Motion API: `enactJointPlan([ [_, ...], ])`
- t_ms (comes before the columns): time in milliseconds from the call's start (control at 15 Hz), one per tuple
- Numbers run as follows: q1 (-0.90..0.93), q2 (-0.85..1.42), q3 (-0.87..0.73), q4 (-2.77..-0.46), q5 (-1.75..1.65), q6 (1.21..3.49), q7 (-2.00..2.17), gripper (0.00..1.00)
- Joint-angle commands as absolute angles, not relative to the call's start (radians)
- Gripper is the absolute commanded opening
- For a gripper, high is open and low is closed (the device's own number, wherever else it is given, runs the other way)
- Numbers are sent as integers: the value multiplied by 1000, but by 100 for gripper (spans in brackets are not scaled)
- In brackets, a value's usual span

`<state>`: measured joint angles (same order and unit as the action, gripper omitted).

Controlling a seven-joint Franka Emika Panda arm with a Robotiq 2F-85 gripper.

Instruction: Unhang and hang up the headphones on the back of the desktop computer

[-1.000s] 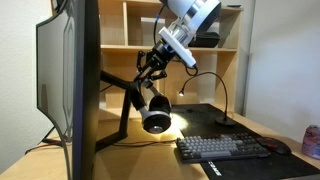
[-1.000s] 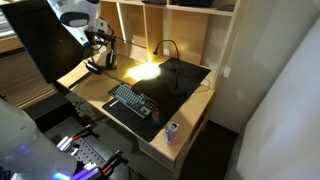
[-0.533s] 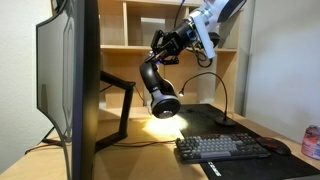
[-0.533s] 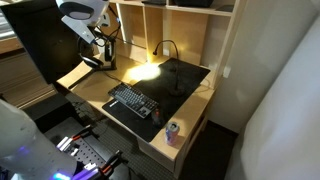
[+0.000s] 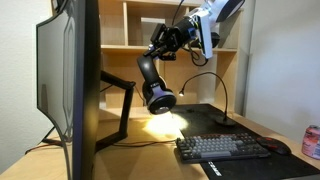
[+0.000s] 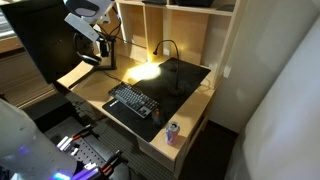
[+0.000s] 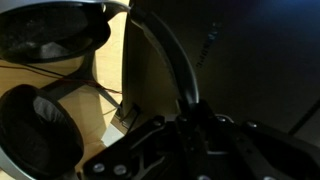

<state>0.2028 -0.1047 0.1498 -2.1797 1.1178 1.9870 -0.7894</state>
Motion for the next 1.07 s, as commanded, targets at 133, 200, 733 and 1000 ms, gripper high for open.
enactJointPlan([
  [133,176,3,122,-1928,1130,1731,-901,4],
  [200,170,-59,126,-2026,1120,1798,-871,15],
  [733,156,159,127,-1724,1124,1511,-952,4],
  [1000,146,266,140,-1492,1133,1337,-968,4],
])
